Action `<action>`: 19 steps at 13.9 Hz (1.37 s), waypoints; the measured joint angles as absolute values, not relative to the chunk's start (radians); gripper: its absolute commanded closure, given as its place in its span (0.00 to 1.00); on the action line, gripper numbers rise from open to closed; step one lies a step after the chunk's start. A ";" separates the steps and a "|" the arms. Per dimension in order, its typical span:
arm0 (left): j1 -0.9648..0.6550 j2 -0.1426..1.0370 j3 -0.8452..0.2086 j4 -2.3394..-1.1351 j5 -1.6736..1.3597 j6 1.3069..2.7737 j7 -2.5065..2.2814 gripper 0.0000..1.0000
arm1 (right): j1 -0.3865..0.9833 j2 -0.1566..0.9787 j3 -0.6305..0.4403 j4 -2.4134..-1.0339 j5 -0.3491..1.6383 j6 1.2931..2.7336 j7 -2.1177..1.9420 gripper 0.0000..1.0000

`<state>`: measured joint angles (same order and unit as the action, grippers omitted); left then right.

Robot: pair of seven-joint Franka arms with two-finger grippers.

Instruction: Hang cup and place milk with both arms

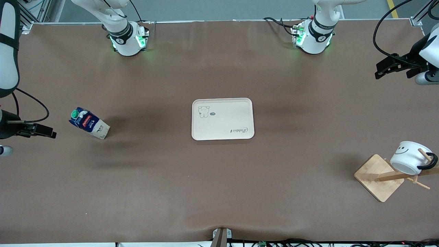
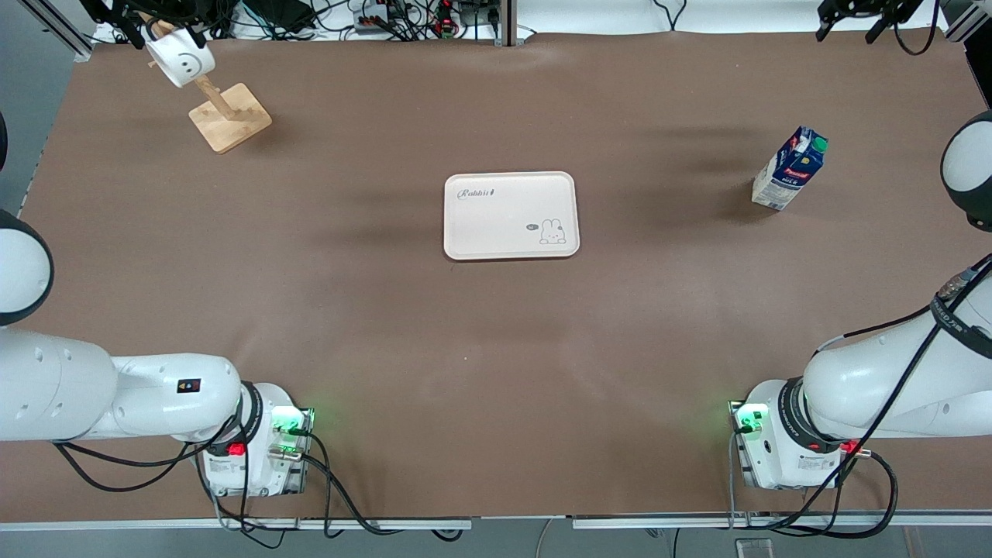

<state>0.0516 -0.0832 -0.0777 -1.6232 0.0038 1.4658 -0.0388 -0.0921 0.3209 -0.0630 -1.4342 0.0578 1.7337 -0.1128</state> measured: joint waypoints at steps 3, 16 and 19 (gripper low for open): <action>0.054 -0.082 -0.074 -1.612 0.004 1.466 -0.042 0.00 | -0.071 0.311 -0.062 -1.346 0.058 1.709 -0.106 0.00; 0.054 -0.073 -0.140 -1.600 0.063 1.466 -0.123 0.00 | -0.050 0.100 -0.062 -1.385 0.057 1.480 -0.041 0.00; 0.054 -0.075 -0.139 -1.599 0.063 1.465 -0.123 0.00 | -0.013 -0.010 -0.061 -1.512 0.051 1.478 0.040 0.00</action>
<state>0.0545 -0.0748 -0.1387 -1.5988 0.0628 1.4654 -0.1228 -0.0127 -0.0097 -0.0608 -1.5117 0.0512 1.4779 0.0397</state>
